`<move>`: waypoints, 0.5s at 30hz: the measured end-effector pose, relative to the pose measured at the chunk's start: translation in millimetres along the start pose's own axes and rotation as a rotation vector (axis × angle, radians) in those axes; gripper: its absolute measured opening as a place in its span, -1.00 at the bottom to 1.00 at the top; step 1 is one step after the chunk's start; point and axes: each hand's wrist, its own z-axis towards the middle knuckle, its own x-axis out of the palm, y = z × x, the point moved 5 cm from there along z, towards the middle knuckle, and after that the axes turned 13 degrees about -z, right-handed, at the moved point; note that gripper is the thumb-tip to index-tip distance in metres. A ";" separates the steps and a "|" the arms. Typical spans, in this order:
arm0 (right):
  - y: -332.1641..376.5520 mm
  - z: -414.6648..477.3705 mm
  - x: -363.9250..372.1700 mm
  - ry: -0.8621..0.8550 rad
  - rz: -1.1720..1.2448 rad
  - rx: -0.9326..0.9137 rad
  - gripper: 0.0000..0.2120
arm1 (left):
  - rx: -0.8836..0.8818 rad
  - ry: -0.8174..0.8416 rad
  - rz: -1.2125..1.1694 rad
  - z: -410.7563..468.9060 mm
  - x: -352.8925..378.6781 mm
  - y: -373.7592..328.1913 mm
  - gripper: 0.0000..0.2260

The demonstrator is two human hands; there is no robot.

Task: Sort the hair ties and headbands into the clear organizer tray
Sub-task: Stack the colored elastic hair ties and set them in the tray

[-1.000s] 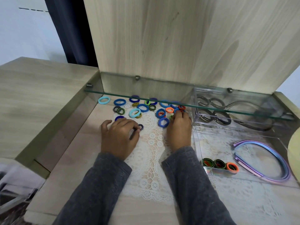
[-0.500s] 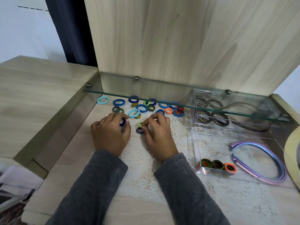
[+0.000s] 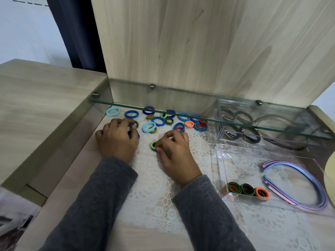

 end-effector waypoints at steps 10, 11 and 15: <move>-43.8 18.1 -13.5 -0.207 -0.244 0.422 -0.75 | 0.023 0.003 -0.007 -0.6 0.9 -0.5 -0.78; -48.3 19.4 -13.5 -0.184 -0.256 0.463 -0.72 | 0.015 0.011 -0.008 -0.7 1.3 -0.6 -0.76; -59.5 21.6 -13.8 -0.086 -0.310 0.533 -0.65 | -0.004 0.014 -0.016 -1.1 1.3 -3.5 -0.69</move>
